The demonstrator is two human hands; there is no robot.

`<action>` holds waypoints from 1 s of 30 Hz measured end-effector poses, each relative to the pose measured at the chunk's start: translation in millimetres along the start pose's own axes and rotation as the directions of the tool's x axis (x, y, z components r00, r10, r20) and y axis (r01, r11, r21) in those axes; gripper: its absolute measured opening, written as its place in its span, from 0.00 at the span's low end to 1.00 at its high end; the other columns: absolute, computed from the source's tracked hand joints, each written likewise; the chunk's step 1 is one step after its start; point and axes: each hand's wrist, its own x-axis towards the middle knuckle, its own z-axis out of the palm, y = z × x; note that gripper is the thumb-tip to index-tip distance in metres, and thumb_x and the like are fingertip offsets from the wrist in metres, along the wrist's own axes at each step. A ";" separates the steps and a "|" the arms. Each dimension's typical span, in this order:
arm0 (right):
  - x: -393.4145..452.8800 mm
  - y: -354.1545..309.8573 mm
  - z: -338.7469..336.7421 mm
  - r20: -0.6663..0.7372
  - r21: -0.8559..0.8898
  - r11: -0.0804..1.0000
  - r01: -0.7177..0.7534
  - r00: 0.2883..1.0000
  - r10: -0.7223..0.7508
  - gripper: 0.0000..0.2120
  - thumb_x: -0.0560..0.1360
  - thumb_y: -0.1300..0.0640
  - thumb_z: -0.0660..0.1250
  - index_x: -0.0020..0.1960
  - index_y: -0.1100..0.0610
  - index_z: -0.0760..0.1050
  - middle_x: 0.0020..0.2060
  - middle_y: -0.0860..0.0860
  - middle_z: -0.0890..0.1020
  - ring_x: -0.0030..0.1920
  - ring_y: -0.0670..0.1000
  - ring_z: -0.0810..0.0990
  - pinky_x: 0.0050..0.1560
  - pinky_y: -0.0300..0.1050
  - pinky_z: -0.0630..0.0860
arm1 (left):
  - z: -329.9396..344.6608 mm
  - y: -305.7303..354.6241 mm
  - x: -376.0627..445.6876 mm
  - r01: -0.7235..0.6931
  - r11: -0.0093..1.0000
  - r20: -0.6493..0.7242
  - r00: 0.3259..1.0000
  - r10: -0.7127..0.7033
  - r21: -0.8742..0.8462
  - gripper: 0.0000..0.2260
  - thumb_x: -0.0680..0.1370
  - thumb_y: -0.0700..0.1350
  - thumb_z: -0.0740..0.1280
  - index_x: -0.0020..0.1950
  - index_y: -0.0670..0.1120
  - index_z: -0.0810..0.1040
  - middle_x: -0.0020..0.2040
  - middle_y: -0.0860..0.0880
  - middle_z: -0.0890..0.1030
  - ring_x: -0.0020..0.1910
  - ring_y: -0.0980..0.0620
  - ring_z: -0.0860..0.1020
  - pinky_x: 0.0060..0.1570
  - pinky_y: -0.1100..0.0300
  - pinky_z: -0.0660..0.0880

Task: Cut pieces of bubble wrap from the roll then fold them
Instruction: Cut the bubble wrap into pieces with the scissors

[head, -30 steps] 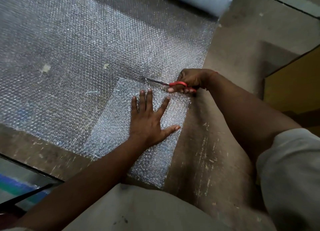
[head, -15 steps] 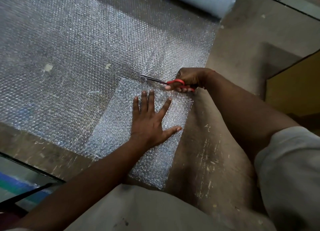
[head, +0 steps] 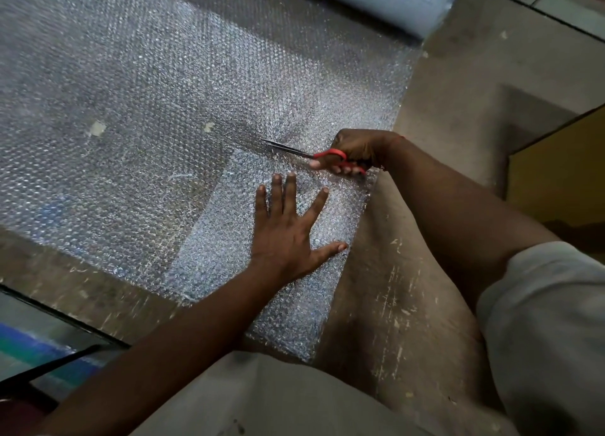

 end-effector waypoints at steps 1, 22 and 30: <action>0.7 -1.6 0.7 0.001 0.001 1.000 0.000 1.000 0.000 0.25 0.66 0.34 0.81 0.33 0.55 0.78 0.27 0.52 0.77 0.23 0.50 0.72 0.27 0.39 0.71 | -0.1 0.0 -0.1 0.000 1.000 0.000 1.000 0.000 -0.003 0.48 0.74 0.84 0.44 0.87 0.61 0.41 0.86 0.34 0.38 0.84 0.33 0.34 0.80 0.30 0.41; 11.2 -23.4 7.0 -0.033 0.003 0.998 0.068 0.997 -0.068 0.23 0.70 0.41 0.82 0.32 0.57 0.77 0.24 0.52 0.75 0.21 0.48 0.69 0.25 0.39 0.68 | -1.9 0.2 0.8 0.007 1.000 0.010 1.000 -0.007 -0.011 0.47 0.74 0.84 0.44 0.88 0.61 0.45 0.86 0.34 0.40 0.85 0.32 0.36 0.80 0.30 0.43; 13.5 -25.1 8.6 -0.045 0.007 0.997 0.076 0.996 -0.075 0.23 0.71 0.41 0.81 0.32 0.57 0.77 0.23 0.52 0.74 0.20 0.48 0.69 0.23 0.37 0.68 | -1.8 0.2 0.5 0.006 1.000 0.012 1.000 -0.005 -0.015 0.47 0.74 0.85 0.44 0.88 0.61 0.44 0.86 0.34 0.40 0.85 0.32 0.36 0.80 0.29 0.42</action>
